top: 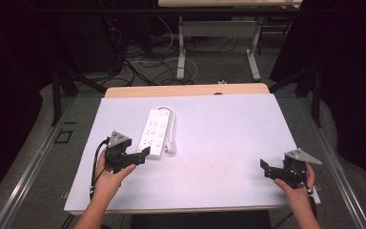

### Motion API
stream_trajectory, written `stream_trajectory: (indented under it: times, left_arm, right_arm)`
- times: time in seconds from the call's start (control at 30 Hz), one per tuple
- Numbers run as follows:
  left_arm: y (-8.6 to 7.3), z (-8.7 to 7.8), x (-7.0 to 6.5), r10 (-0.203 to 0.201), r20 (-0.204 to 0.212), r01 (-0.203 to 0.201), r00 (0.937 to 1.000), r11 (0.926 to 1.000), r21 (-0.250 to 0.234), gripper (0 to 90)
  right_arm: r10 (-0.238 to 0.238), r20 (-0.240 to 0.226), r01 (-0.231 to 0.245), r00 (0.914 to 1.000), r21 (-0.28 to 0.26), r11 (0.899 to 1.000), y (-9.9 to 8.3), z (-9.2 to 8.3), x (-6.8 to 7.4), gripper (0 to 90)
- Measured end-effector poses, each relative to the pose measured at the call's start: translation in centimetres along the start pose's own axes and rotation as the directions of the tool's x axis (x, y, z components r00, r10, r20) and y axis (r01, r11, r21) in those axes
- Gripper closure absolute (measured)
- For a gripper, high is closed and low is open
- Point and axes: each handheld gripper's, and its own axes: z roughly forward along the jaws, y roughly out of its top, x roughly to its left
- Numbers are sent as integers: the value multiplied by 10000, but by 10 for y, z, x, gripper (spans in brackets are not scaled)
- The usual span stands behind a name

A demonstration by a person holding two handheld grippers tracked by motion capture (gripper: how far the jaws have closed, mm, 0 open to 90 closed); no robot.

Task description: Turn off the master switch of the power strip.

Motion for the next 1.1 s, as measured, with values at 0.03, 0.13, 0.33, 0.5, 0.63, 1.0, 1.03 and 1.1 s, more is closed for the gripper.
stream_trajectory:
  times: [0.03, 0.13, 0.33, 0.5, 0.63, 1.0, 1.03, 1.1]
  left_arm:
    - [2, 1, -1, -112, 83, 112, 9999, 9999, 12, 199]
    - [7, 3, -1, 117, 48, -118, 9999, 9999, 33, 200]
    - [13, 10, -3, -44, 365, 43, 9993, 10000, 36, 202]
    - [20, 13, -3, -224, 682, 218, 9974, 9997, 101, 215]
    - [27, 15, -2, -277, 725, 270, 9970, 9996, 108, 215]
    - [48, 20, 1, -373, 665, 368, 9971, 9993, 91, 248]
    - [51, 20, 2, -351, 679, 340, 9971, 9993, 164, 249]
    - [57, 21, 2, -374, 670, 371, 9971, 9993, 50, 249]
  right_arm:
    - [-13, 36, 12, 10000, 126, 9999, 0, -1, 0, 0]
    - [-63, -8, 63, 10000, 19, 10000, 0, 0, 0, 0]
    - [5, -1, -5, 10000, 152, 9999, -1, 0, 2, 0]
    - [28, -83, -27, 10000, 97, 9999, -1, 1, 2, 0]
    - [35, -94, -34, 9999, 84, 10000, -2, 1, 1, 0]
    - [99, -112, -96, 9999, 250, 9996, -2, 2, 4, 0]
    - [145, -110, -145, 9998, 52, 9999, -3, 4, 5, 0]
    - [95, -186, -92, 9998, 197, 9998, -2, 2, 4, 0]
